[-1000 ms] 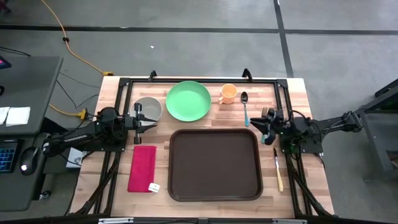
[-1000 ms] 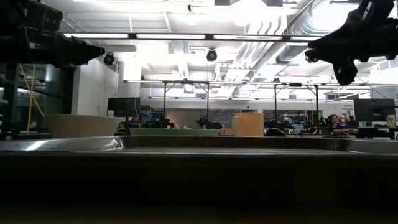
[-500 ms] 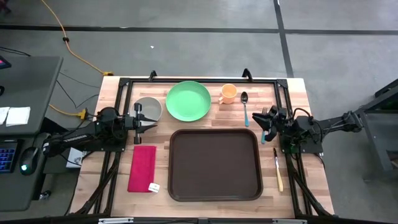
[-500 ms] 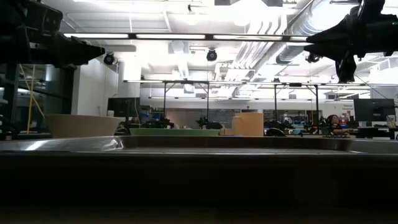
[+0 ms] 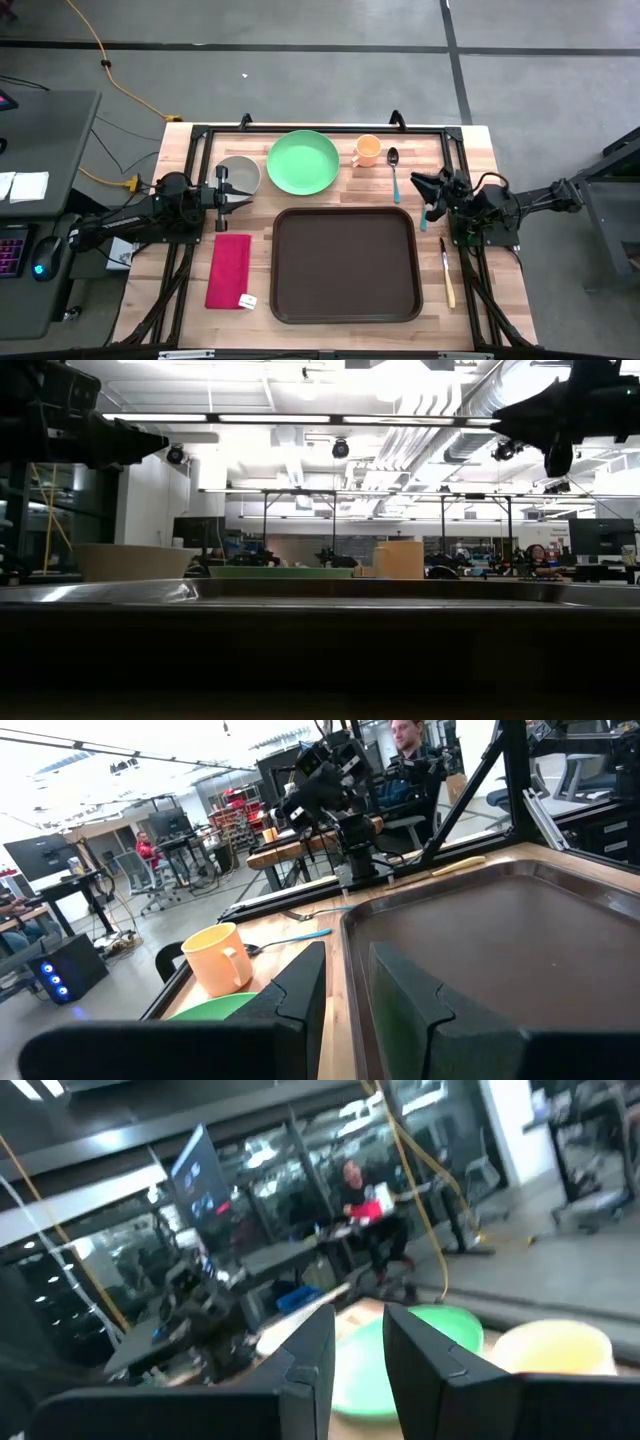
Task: Set up tray
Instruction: Put the orange mug on the top left of the black tray
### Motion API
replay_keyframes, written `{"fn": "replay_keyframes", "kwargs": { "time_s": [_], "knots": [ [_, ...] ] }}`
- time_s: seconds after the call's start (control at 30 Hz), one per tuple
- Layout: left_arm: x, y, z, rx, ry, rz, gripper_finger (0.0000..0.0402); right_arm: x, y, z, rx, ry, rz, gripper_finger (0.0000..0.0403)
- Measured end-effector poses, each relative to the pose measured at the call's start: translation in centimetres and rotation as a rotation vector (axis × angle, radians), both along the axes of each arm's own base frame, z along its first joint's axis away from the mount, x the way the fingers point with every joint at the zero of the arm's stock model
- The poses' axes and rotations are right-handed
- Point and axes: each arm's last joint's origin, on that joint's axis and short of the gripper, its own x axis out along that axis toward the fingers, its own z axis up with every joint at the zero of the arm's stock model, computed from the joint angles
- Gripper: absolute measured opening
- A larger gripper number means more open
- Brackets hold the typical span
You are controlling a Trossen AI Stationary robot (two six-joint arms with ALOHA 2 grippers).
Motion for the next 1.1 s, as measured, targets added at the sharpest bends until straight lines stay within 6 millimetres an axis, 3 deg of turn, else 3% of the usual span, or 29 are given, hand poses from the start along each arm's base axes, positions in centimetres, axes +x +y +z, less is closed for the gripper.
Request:
{"fn": "replay_keyframes", "kwargs": {
  "time_s": [0.27,0.5,0.87,1.1],
  "knots": [
    [0.0,0.0,0.0,0.000,-0.001,0.000,0.0113,-0.2,-0.2,0.7,-0.092,0.028,-0.099,0.0067],
    [0.0,0.1,0.0,-0.001,-0.001,0.030,0.0113,0.3,-0.2,4.5,-0.236,0.150,-0.177,0.0067],
    [0.0,0.2,0.0,-0.003,-0.001,0.061,0.0113,3.6,-0.4,9.9,-0.344,0.491,-0.197,0.0067],
    [0.0,0.2,0.0,-0.003,-0.001,0.061,0.0113,5.9,-2.0,11.7,-0.357,0.655,-0.143,0.0067]
  ]
}}
